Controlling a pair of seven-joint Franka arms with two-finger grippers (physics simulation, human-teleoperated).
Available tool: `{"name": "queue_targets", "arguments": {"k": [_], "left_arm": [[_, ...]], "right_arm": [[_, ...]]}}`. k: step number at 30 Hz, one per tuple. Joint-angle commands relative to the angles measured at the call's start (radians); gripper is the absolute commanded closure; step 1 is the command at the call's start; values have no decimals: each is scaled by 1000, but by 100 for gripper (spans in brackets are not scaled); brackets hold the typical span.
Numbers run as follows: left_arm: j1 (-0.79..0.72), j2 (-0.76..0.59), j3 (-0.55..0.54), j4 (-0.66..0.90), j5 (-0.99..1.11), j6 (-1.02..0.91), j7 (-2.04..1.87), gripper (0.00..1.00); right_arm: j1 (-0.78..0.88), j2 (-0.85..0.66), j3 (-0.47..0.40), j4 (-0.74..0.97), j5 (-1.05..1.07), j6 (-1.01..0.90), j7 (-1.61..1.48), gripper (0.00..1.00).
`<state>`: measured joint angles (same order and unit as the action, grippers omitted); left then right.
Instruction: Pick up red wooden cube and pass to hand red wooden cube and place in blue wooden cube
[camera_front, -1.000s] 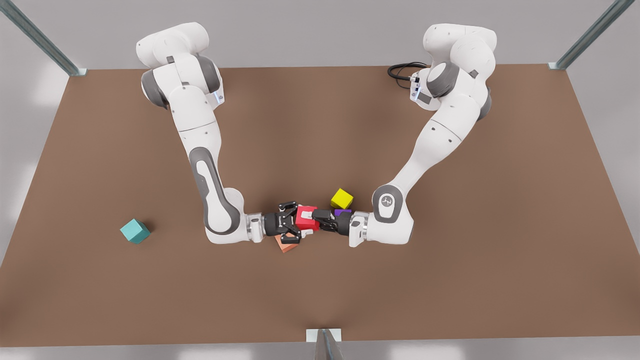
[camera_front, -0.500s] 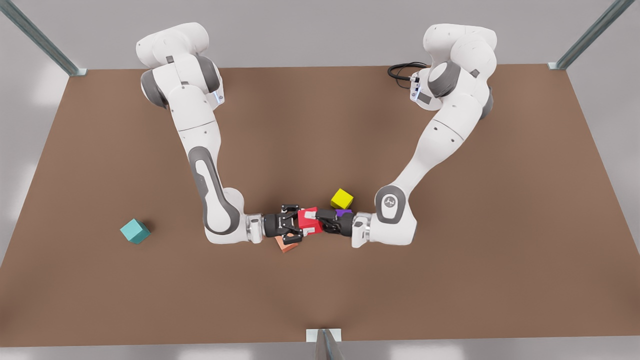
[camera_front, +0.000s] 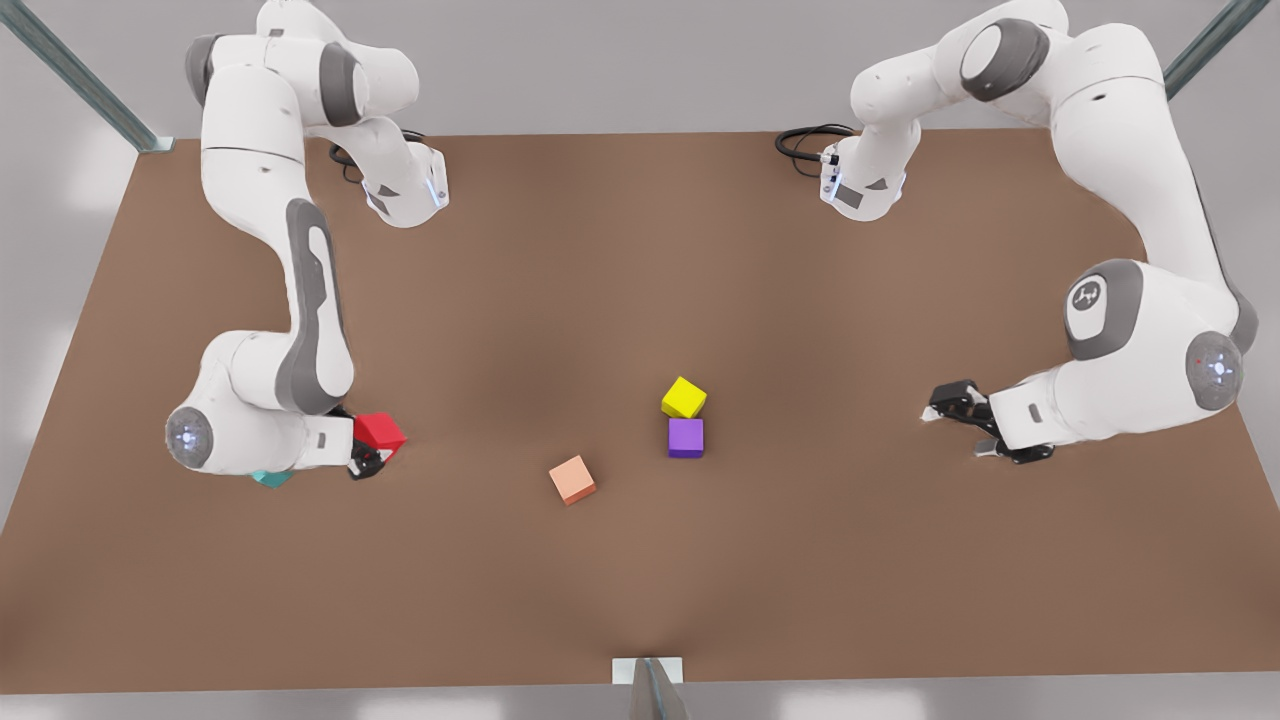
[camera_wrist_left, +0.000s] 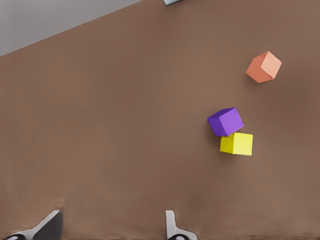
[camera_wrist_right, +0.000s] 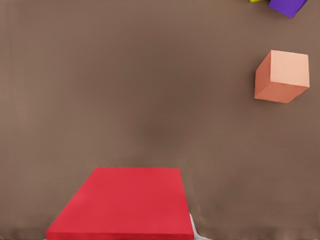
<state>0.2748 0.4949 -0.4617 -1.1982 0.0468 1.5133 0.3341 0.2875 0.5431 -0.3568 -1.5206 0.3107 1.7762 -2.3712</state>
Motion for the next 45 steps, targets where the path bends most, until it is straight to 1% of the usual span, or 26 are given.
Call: {"name": "queue_targets", "arguments": {"k": [1, 2, 3, 5, 6, 7, 8, 9, 10, 12, 16, 23, 28, 29, 30, 38, 42, 44, 45], "left_arm": [[-251, -198, 350, -217, -19, -132, -234, 0], [-425, -274, 495, -352, -35, -19, -237, 0], [-419, -257, 494, -313, -57, -44, -227, 0], [-427, -259, 488, -308, -68, -79, -230, 0], [-428, -256, 454, -305, -68, -68, -237, 0], [-419, -253, 457, -262, -134, -71, -231, 0], [-417, -240, 457, -166, -139, -109, -233, 0], [-416, -181, 457, -120, -124, -133, -224, 0], [-427, -177, 453, -106, -68, -134, -216, 0], [-440, -164, 453, -116, -47, -145, -222, 0], [-428, -164, 456, -113, -51, -206, -227, 0], [-414, -159, 454, -113, -56, -203, -228, 0], [-416, -148, 454, -115, -51, -206, -227, 0], [-414, -145, 454, -115, -51, -206, -227, 0], [-414, -145, 454, -115, -51, -206, -227, 0], [-414, -138, 454, -115, -51, -205, -227, 0], [-414, -138, 454, -115, -51, -205, -227, 0], [-414, -138, 454, -115, -51, -206, -228, 0], [-414, -138, 454, -115, -51, -208, -230, 0]], "right_arm": [[-51, 20, -21, 0, -331, 201, 319, 47], [-79, 49, -19, 11, -328, 233, 319, 47], [-116, 72, -19, 30, -323, 269, 317, 47], [-153, 89, -19, 25, -331, 319, 317, 47], [-162, 90, -19, 17, -329, 321, 317, 47], [-171, 87, -19, -1, -329, 342, 316, 47], [-171, 83, -18, -15, -329, 350, 313, 47], [-171, 83, -18, -21, -328, 350, 313, 47], [-171, 80, -18, -35, -324, 351, 313, 47], [-166, 49, -16, -108, -320, 410, 314, 47], [-171, 37, -14, -171, -308, 437, 319, 46], [-171, 47, -14, -184, -285, 496, 314, 45], [-171, 41, -14, -214, -271, 497, 317, 45], [-171, 38, -14, -224, -262, 497, 319, 41], [-179, 37, -14, -242, -254, 497, 317, 0], [-179, 20, -13, -260, -232, 483, 288, 0], [-179, -14, -13, -253, -228, 443, 285, 0], [-177, -25, -11, -233, -211, 401, 285, 0], [-169, -57, -10, -233, -209, 364, 297, 0]]}}
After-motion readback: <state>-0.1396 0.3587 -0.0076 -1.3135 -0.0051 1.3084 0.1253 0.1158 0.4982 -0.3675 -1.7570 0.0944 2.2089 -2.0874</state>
